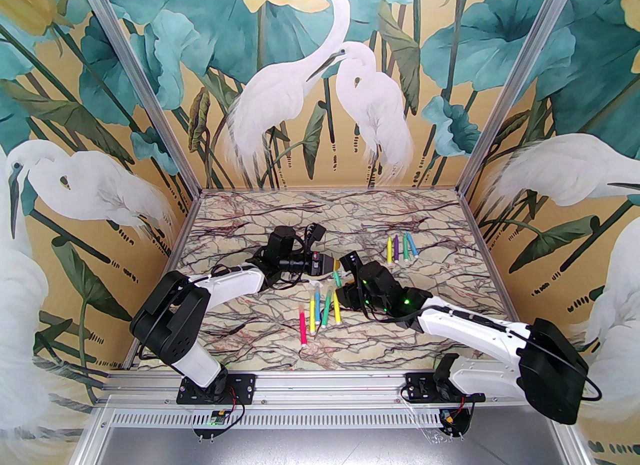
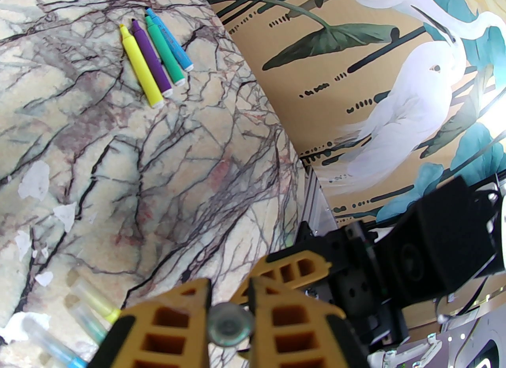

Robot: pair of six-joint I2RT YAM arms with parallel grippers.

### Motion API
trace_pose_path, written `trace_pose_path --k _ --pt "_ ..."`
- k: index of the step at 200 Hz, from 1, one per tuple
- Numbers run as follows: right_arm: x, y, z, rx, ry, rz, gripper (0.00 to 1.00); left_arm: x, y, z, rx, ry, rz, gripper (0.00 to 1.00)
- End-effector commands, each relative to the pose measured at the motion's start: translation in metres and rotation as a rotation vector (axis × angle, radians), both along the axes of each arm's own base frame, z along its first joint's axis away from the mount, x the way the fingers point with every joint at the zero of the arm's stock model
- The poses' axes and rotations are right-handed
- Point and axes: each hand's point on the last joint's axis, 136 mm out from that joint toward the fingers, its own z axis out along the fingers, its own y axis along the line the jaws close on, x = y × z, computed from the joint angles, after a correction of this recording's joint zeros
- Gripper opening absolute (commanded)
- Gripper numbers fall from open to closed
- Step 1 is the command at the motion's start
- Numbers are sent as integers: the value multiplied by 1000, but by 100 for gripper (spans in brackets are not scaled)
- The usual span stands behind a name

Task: Open the pen caps

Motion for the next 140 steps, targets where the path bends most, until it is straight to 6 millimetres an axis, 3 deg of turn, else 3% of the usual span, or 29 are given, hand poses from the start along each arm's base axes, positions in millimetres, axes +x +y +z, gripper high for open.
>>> trace_pose_path --k 1,42,102,140 --pt "3 4 -6 15 4 -4 39 0 -9 16 -57 -10 -44 2" --pt "10 12 -7 23 3 -6 37 -1 -12 24 -86 -15 -61 1" --pt "10 9 -13 -2 10 -3 11 4 -9 20 -52 -23 -31 0" --pt "2 0 -25 -37 40 2 0 14 -7 16 -2 -25 16 0"
